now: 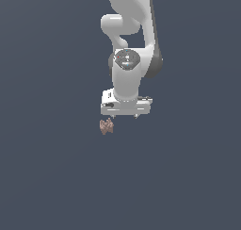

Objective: Pick up the object and move it to a goal position.

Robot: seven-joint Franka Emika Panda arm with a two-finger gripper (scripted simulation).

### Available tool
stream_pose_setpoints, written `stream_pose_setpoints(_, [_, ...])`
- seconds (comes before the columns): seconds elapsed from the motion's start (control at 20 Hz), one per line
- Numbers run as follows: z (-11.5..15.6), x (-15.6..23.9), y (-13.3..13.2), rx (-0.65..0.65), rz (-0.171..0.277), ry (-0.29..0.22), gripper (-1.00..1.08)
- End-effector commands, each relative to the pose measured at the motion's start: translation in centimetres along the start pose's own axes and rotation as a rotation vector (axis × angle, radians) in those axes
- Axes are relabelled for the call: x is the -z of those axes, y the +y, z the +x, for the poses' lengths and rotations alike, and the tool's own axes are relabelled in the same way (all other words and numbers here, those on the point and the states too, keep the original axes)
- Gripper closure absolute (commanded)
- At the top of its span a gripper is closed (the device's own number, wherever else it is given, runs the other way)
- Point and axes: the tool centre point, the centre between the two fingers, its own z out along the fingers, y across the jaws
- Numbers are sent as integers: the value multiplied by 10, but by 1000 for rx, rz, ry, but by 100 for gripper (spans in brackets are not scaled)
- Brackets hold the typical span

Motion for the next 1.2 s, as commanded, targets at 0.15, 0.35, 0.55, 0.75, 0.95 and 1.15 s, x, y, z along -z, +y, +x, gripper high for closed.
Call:
stream_pose_setpoints(0.15, [1, 3, 4, -8, 0, 5, -92])
stream_pose_setpoints(0.35, [5, 16, 17, -41, 2, 22, -92])
stream_pose_setpoints(0.55, [7, 21, 23, -57, 3, 30, -92])
stream_pose_setpoints(0.75, [7, 20, 22, -50, 3, 28, -92])
stream_pose_setpoints(0.95, [7, 19, 23, -63, 3, 29, -92])
stream_pose_setpoints(1.15, [6, 17, 25, -100, 5, 29, -92])
